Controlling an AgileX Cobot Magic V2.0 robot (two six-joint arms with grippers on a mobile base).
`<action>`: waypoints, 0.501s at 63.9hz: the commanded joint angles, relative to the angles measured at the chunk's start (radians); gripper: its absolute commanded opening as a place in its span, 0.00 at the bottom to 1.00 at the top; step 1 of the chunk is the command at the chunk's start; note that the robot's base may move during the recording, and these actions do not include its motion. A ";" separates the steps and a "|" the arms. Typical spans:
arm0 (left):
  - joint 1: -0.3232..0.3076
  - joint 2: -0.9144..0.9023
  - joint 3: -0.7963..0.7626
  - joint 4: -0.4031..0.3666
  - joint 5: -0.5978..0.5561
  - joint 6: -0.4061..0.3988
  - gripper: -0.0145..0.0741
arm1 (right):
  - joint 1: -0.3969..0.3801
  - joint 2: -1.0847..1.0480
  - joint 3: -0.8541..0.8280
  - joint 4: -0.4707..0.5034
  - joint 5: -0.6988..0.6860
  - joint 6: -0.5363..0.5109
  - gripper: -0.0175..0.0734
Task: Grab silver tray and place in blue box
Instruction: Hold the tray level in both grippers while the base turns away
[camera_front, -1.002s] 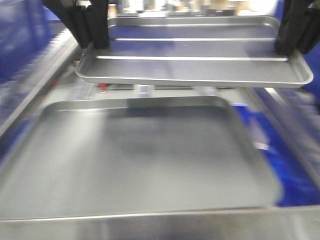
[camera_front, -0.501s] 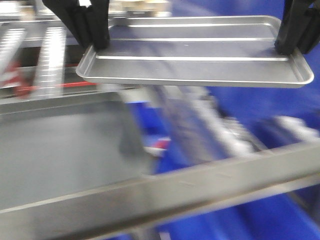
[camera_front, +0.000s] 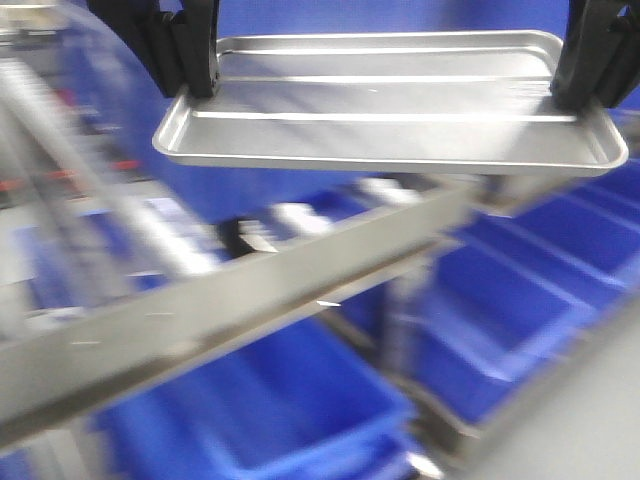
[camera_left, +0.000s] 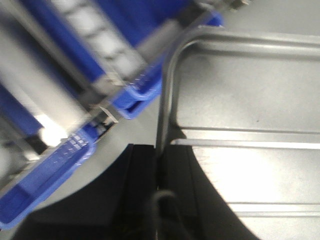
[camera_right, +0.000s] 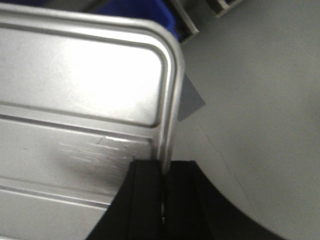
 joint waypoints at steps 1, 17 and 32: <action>0.000 -0.049 -0.033 0.060 -0.008 -0.005 0.05 | -0.006 -0.032 -0.030 -0.048 0.004 -0.015 0.26; 0.000 -0.049 -0.033 0.060 -0.008 -0.005 0.05 | -0.006 -0.032 -0.030 -0.048 0.004 -0.015 0.26; 0.000 -0.049 -0.033 0.060 -0.008 -0.005 0.05 | -0.006 -0.032 -0.030 -0.048 0.004 -0.015 0.26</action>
